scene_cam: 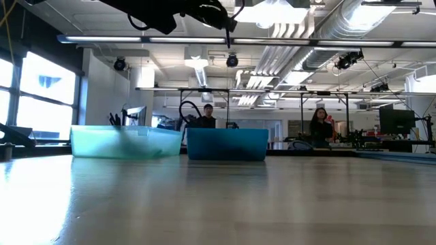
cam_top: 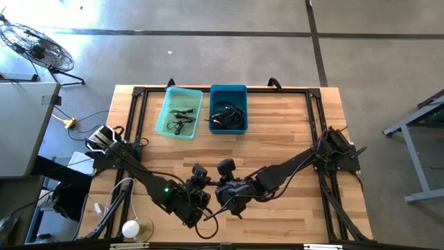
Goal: Pick & Place USB Port
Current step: Put the black USB cable into the green bin, then return to Home Position
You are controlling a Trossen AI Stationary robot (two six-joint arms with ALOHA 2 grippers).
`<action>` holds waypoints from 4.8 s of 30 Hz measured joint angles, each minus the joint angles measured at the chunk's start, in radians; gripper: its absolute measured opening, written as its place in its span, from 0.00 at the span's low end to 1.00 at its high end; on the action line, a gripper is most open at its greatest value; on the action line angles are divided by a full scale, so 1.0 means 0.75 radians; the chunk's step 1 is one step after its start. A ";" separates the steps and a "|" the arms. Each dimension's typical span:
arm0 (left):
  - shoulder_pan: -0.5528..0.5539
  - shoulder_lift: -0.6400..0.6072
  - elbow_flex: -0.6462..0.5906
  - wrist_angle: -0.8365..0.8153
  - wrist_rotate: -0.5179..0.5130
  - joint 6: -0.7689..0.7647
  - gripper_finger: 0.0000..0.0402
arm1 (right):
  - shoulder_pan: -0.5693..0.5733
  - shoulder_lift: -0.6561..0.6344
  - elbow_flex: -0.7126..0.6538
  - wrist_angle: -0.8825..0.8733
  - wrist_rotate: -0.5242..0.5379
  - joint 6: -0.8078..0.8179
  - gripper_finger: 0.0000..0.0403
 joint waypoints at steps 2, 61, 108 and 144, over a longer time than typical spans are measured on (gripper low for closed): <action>0.000 0.000 0.000 -0.009 -0.008 -0.001 0.02 | 0.001 0.000 -0.001 -0.005 0.021 0.014 0.23; 1.533 -0.343 -0.083 -0.449 0.735 0.253 0.06 | 0.051 -0.012 -0.003 -0.922 0.518 0.787 0.51; 0.999 -1.564 -0.028 -0.490 0.717 0.366 0.59 | 0.042 -1.071 0.000 -0.843 0.854 0.601 0.51; 1.002 -2.348 -1.549 0.782 1.166 0.271 0.38 | 0.084 -1.536 -1.356 0.597 0.441 0.104 0.01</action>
